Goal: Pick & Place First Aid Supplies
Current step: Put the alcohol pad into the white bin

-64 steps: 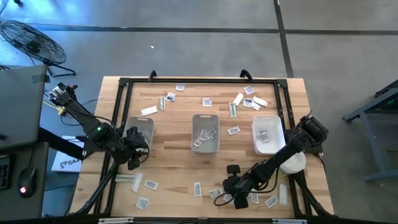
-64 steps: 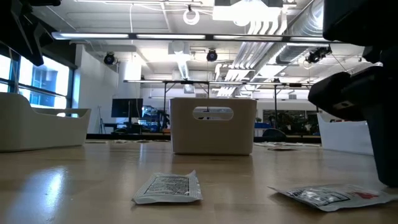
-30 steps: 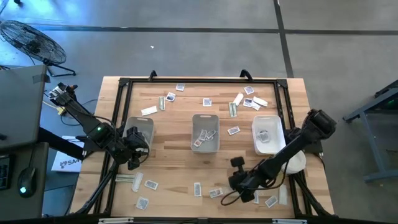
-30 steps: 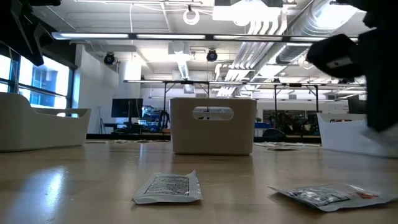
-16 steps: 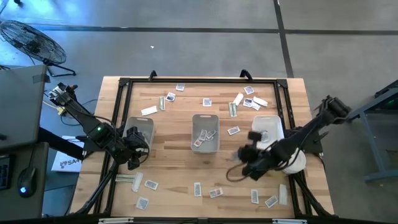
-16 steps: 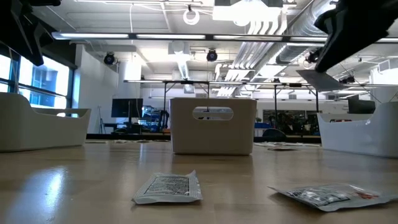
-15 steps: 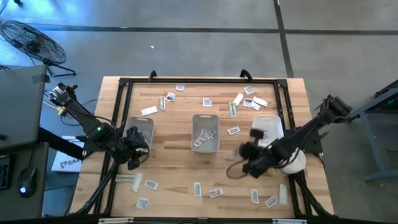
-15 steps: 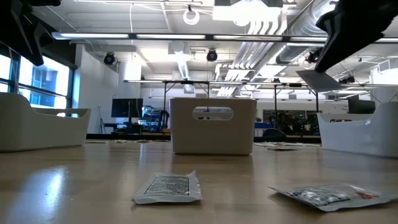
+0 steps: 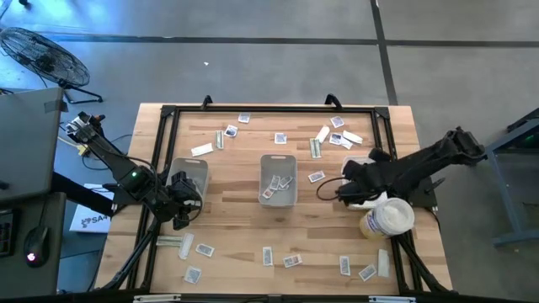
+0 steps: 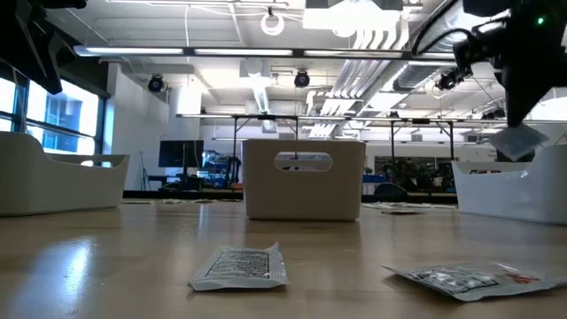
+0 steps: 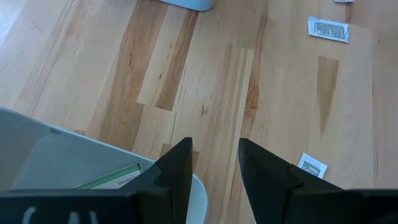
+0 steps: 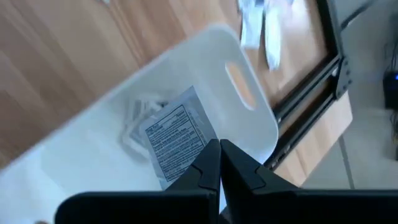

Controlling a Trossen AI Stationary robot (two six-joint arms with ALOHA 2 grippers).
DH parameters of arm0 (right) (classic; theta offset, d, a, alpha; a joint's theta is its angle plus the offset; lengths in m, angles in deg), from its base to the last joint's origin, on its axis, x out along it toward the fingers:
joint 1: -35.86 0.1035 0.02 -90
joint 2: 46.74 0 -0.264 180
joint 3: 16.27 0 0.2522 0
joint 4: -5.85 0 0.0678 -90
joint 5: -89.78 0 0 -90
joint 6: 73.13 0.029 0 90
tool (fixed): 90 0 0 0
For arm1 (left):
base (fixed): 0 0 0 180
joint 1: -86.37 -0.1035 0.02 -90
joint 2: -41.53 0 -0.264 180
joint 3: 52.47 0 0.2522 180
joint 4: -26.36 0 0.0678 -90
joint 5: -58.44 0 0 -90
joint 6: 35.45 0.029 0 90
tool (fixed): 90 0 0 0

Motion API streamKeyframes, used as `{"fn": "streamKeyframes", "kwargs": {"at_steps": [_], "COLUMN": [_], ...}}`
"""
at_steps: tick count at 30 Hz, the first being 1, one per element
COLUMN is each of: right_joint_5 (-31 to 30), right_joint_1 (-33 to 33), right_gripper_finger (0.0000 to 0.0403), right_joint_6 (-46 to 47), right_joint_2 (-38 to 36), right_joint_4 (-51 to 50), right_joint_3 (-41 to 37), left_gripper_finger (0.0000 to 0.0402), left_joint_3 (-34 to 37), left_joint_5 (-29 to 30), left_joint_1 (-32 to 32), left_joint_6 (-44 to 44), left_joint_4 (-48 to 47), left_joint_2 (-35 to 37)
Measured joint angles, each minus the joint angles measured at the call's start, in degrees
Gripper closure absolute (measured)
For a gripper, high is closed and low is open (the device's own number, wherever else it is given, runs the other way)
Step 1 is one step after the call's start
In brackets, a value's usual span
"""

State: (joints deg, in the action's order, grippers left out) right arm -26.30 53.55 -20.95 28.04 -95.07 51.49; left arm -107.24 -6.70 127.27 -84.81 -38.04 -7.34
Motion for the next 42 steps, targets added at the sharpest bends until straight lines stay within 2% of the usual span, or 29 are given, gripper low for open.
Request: {"fn": "streamKeyframes", "kwargs": {"at_steps": [8,16,20,27,32,42], "right_joint_5": [8.66,9.05,9.58,9.86,5.53,-4.64], "right_joint_1": [-4.39,-4.95,-4.95,-4.97,-4.95,-5.19], "right_gripper_finger": [0.0402,0.0398,0.0381,0.0328,0.0311,0.0324], "right_joint_6": [-4.65,-4.73,-5.76,-7.27,-8.20,-11.14], "right_joint_2": [0.02,0.02,0.02,0.02,0.02,0.01], "right_joint_4": [5.61,8.08,7.96,6.81,5.29,12.74], "right_joint_3": [-8.40,-10.57,-10.55,-8.63,-4.14,5.36], "left_gripper_finger": [0.0273,0.0273,0.0273,0.0273,0.0273,0.0273], "left_joint_3": [0.00,0.00,0.00,0.00,0.00,0.00], "left_joint_5": [0.00,0.00,0.00,0.00,0.00,0.00], "left_joint_1": [0.00,0.00,0.00,-0.02,0.00,-0.01], "left_joint_6": [0.01,0.00,0.01,-0.01,0.00,0.01], "left_joint_4": [0.01,0.00,0.01,-0.01,0.01,0.00], "left_joint_2": [0.01,-0.01,0.01,0.01,0.01,0.00]}}
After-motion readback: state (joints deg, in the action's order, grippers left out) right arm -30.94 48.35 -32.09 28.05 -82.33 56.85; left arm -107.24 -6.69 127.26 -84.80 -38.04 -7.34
